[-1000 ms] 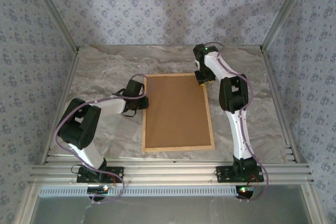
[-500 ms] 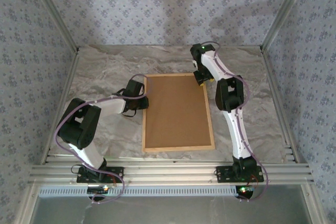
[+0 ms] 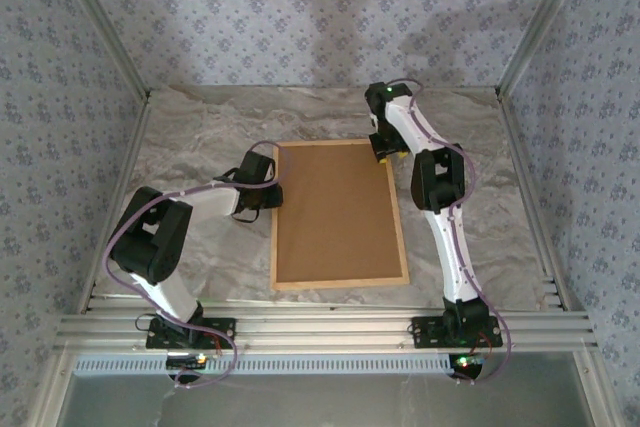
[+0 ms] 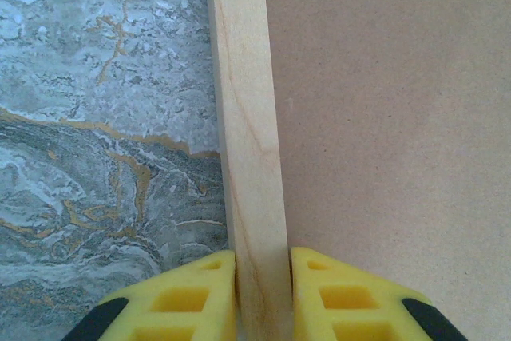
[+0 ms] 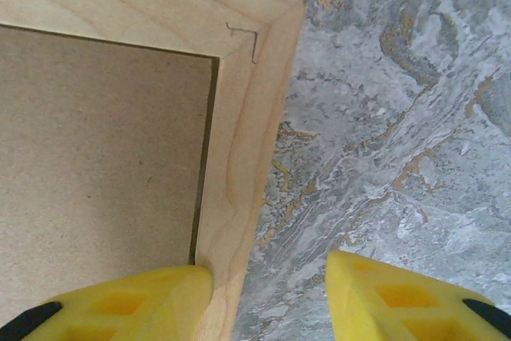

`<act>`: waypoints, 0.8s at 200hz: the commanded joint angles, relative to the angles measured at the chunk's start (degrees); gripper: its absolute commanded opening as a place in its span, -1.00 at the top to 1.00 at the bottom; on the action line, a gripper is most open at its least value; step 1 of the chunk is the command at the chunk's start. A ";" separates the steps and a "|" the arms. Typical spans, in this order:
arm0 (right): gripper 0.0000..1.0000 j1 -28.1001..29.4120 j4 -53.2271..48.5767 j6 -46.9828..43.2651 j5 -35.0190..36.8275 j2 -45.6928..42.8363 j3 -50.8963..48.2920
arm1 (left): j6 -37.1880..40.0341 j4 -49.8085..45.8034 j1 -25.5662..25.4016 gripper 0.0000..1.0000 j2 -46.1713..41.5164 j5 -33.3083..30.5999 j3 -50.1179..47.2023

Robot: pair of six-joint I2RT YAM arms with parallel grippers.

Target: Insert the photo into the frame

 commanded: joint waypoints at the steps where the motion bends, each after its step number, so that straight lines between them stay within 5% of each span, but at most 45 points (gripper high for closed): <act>1: 0.03 2.08 2.88 3.65 -10.94 5.12 -2.39 | 1.71 -7.08 -0.48 0.56 3.10 0.69 -1.11; 70: 0.03 4.48 3.53 -3.51 -3.39 4.90 -2.51 | 1.89 -6.83 -0.40 0.57 3.10 0.80 -1.21; 160: 0.01 2.87 3.24 0.64 -8.91 5.67 -1.28 | 1.80 -6.83 -0.40 0.57 2.83 1.03 -1.20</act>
